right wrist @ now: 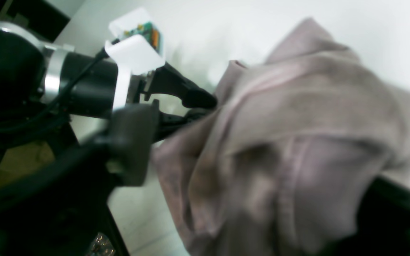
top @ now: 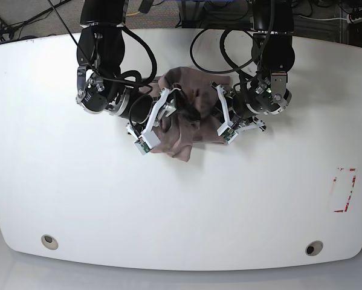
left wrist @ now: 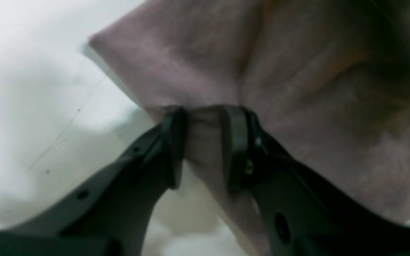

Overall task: Fold the T-shirt properly
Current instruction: 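Push both grippers together to fold the shirt into a bundle, then grasp the bundle with both grippers and lift it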

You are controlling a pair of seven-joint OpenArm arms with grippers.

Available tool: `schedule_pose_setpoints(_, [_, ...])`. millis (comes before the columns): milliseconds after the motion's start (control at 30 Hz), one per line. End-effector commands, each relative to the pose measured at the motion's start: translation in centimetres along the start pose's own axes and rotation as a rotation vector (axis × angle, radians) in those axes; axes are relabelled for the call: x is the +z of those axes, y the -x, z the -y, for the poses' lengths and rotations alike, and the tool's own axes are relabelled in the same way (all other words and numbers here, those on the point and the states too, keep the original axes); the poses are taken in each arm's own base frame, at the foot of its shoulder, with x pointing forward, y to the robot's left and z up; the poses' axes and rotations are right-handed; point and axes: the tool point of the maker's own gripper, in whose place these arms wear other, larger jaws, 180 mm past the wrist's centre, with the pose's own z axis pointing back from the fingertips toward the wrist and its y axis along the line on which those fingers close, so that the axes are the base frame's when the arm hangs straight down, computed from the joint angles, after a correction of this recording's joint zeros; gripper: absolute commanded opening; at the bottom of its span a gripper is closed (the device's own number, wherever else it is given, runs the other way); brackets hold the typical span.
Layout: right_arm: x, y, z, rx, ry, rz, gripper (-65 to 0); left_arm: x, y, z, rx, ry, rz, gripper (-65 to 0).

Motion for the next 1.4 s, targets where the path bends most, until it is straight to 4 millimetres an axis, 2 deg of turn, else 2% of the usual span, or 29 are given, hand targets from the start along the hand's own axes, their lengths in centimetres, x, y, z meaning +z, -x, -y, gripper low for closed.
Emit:
schedule_pose_setpoints(0, [-0.3, -1.9, -1.0, 0.05, -0.044, 0.047, -14.4, 0.1, 1.5, 0.0, -0.017, -0.013, -0.085, -49.0])
schedule_pose_setpoints(133, [-1.4, -1.3, -3.2, 0.105, -0.111, 0.001, -13.2, 1.4, -0.8, -0.7, 0.029, -0.036, 0.013, -49.0])
schedule_pose_setpoints(367, [-1.4, -0.9, -4.2, 0.156, -0.139, -0.031, -13.2, 4.8, -3.7, -3.7, 0.133, -0.09, 0.194, -49.0])
schedule_pose_setpoints(567, [-2.3, 0.1, -6.3, 0.186, -0.203, -0.068, -13.2, 8.7, -3.9, -7.6, 0.197, -0.216, 0.281, -49.0])
schedule_pose_setpoints(700, [-3.1, 0.8, -8.7, 0.217, -0.268, -0.096, -13.2, 11.5, -2.8, -10.5, 0.226, -0.322, 0.296, -49.2])
schedule_pose_setpoints(767, [-3.1, 0.9, -9.0, 0.223, -0.277, -0.099, -13.2, 12.1, -2.5, -11.4, 0.215, -0.347, 0.288, -49.2])
schedule_pose_setpoints(933, [-1.7, -0.9, -7.7, 0.215, -0.22, -0.012, -13.3, 14.1, -2.0, -13.9, 0.145, -0.412, 0.247, -49.2])
schedule_pose_setpoints(1000, [-0.7, -1.1, -5.4, 0.196, -0.155, -0.001, -13.3, 14.3, -1.9, -14.4, 0.106, -0.418, 0.222, -49.2])
schedule_pose_setpoints(1067, [0.0, -1.4, -3.9, 0.184, -0.114, 0.011, -13.3, 13.8, -2.4, -13.8, 0.051, -0.401, 0.2, -49.2])
schedule_pose_setpoints(1133, [1.1, -2.1, -1.7, 0.158, -0.049, 0.042, -13.3, 12.9, -3.0, -12.5, -0.027, -0.371, 0.169, -49.2])
schedule_pose_setpoints(1233, [2.1, -2.4, 0.4, 0.127, 0.012, 0.066, -13.6, 12.1, -3.6, -10.8, -0.083, -0.336, 0.159, -49.2])
schedule_pose_setpoints(1300, [2.5, -2.3, 2.3, 0.097, 0.049, 0.065, -16.3, 11.2, -4.4, -9.2, -0.116, -0.293, 0.166, -49.2])
schedule_pose_setpoints(1367, [2.5, -2.8, 3.7, 0.087, 0.07, 0.064, -21.9, 9.8, -5.3, -7.0, -0.151, -0.233, 0.173, -49.2])
